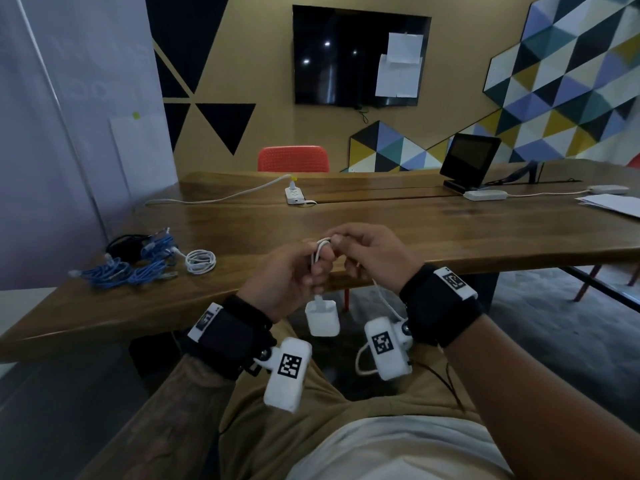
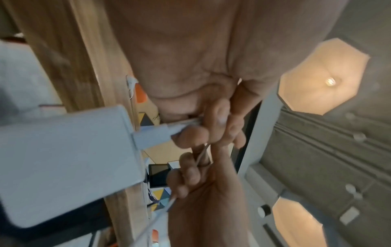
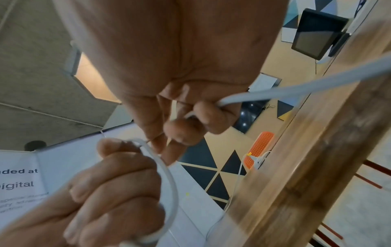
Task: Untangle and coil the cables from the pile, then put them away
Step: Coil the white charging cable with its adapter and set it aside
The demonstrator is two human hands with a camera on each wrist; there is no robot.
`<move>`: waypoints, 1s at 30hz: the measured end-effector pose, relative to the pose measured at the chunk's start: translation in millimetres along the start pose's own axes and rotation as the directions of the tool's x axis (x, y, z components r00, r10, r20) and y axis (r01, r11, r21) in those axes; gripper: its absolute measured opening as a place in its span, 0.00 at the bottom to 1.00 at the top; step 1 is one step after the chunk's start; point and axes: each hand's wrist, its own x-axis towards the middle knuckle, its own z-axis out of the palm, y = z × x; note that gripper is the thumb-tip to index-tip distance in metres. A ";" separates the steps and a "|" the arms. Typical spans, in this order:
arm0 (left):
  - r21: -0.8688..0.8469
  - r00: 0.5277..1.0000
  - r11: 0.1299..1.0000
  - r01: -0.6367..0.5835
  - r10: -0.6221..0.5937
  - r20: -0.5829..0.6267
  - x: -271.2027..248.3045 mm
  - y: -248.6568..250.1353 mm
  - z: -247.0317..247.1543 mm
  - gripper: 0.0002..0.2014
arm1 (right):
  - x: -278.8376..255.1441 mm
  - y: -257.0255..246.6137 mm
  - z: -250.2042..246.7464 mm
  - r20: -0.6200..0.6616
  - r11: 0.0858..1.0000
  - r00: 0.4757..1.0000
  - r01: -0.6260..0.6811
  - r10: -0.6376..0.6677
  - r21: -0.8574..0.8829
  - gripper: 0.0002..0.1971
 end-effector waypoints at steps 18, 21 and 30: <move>-0.252 0.975 0.968 0.009 0.048 0.218 -5.5 2.2 -4.6 0.12 | 0.6 6.9 3.5 0.060 0.953 0.998 0.007 -0.027 0.302 0.08; -0.326 0.975 0.945 0.021 0.052 0.214 -5.0 -0.4 -0.3 0.12 | -1.8 8.1 13.2 0.067 0.895 0.998 -0.040 0.011 0.444 0.07; -0.314 0.994 0.947 -0.069 0.093 0.063 -3.1 7.2 5.4 0.12 | -0.4 20.4 26.5 0.103 0.770 0.995 -0.061 -0.006 0.635 0.11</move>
